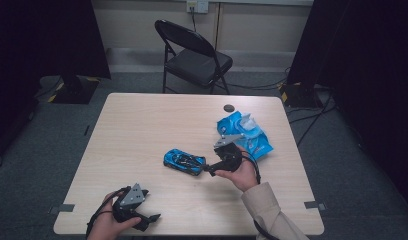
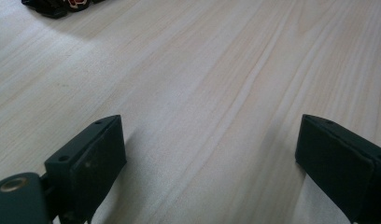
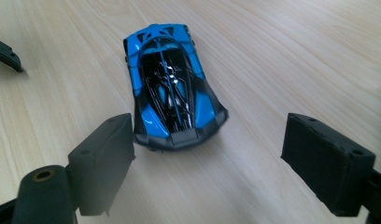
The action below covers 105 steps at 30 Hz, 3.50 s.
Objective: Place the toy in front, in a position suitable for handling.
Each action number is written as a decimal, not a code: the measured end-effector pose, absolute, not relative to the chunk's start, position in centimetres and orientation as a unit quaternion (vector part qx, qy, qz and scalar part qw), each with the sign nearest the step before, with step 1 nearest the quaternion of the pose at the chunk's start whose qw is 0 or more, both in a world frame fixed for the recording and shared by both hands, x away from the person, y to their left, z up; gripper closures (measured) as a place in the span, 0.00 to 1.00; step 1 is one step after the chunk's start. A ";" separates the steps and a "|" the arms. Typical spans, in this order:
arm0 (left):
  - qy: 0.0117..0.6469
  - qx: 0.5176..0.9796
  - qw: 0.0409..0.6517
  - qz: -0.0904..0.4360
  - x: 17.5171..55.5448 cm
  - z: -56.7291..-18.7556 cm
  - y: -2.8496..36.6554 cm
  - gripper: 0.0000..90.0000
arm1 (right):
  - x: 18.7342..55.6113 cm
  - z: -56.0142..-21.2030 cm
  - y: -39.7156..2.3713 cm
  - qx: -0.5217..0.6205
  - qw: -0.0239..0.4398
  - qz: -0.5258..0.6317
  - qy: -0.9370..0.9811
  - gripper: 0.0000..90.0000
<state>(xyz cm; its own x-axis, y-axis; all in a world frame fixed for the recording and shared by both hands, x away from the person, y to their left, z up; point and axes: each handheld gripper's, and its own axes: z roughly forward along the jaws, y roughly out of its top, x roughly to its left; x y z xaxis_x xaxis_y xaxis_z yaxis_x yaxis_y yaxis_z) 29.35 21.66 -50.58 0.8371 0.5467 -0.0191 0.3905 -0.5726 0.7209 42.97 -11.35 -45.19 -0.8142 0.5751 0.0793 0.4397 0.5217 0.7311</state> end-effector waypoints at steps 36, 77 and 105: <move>0.262 0.882 0.378 0.100 29.4 -50.6 21.6 0.07 | 46.2 -48.7 -4.5 0.246 0.048 0.376 0.892 0.16; 0.259 0.883 0.379 0.099 29.4 -50.6 21.7 0.07 | 46.3 -50.2 -3.1 0.207 0.072 0.350 0.911 0.19; 0.259 0.883 0.379 0.099 29.4 -50.6 21.7 0.07 | 45.7 -48.5 -4.9 0.224 0.079 0.354 0.905 0.31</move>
